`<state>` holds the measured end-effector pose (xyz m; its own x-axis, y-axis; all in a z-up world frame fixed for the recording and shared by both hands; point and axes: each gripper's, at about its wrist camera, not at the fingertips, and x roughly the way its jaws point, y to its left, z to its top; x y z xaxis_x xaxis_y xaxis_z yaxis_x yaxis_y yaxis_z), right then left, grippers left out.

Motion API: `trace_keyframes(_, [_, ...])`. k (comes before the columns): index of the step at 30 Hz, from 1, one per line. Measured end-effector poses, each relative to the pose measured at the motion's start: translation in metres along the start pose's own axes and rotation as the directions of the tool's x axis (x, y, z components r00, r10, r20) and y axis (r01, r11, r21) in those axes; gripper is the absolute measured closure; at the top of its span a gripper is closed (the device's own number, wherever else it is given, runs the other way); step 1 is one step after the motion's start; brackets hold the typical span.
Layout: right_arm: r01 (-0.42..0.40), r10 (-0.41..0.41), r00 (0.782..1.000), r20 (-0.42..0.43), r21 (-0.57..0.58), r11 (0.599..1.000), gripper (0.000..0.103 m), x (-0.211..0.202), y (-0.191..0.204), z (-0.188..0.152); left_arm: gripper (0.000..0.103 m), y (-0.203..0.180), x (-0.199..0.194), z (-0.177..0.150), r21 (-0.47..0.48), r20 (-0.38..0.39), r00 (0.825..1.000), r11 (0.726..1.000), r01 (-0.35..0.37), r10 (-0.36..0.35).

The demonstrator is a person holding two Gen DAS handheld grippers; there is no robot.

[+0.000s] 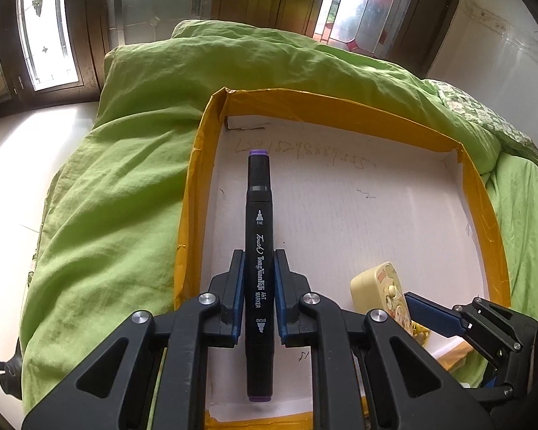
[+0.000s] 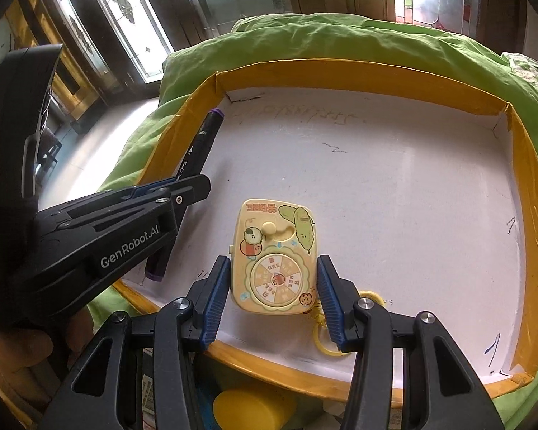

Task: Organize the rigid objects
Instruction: 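Lower the marker and toy into the tray and open both tools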

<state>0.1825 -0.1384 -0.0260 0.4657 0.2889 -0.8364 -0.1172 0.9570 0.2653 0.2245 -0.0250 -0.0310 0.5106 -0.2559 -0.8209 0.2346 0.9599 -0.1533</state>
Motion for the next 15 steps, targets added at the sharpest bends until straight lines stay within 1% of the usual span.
trace_keyframes(3, [-0.016,0.016,1.0,-0.01,-0.011,1.0,0.059,0.0,0.003,-0.002,0.091,-0.005,-0.001,-0.004,0.032,-0.002,0.999,0.999,-0.037,0.037])
trace_keyframes(5, [-0.028,0.028,0.999,-0.015,-0.009,1.0,0.059,-0.002,0.003,-0.004,0.091,-0.008,0.0,-0.006,0.044,-0.007,0.999,0.998,-0.048,0.048])
trace_keyframes(10, [-0.048,0.049,0.998,-0.028,0.029,0.998,0.058,-0.006,-0.005,-0.008,0.09,-0.009,-0.003,-0.01,0.037,-0.004,0.998,0.997,-0.067,0.067])
trace_keyframes(11, [-0.047,0.048,0.998,-0.029,0.037,0.998,0.057,-0.005,-0.006,-0.007,0.085,-0.008,-0.004,-0.01,0.028,-0.002,0.998,0.998,-0.062,0.062])
trace_keyframes(12, [-0.046,0.048,0.998,-0.028,0.046,0.998,0.054,-0.006,-0.007,-0.007,0.077,-0.007,-0.007,-0.011,0.019,0.002,0.999,0.998,-0.052,0.052])
trace_keyframes(13, [-0.044,0.045,0.999,-0.024,0.053,0.998,0.051,-0.007,-0.008,-0.007,0.074,-0.008,-0.01,-0.012,0.014,0.01,0.999,0.999,-0.042,0.041])
trace_keyframes(14, [-0.042,0.043,0.999,-0.017,0.06,0.997,0.051,-0.009,-0.01,-0.009,0.066,-0.008,-0.014,-0.014,0.011,0.023,0.999,0.999,-0.038,0.038])
trace_keyframes(15, [-0.04,0.041,0.999,-0.012,0.066,0.997,0.051,-0.01,-0.011,-0.009,0.062,-0.009,-0.02,-0.015,0.01,0.042,0.998,0.999,-0.043,0.043])
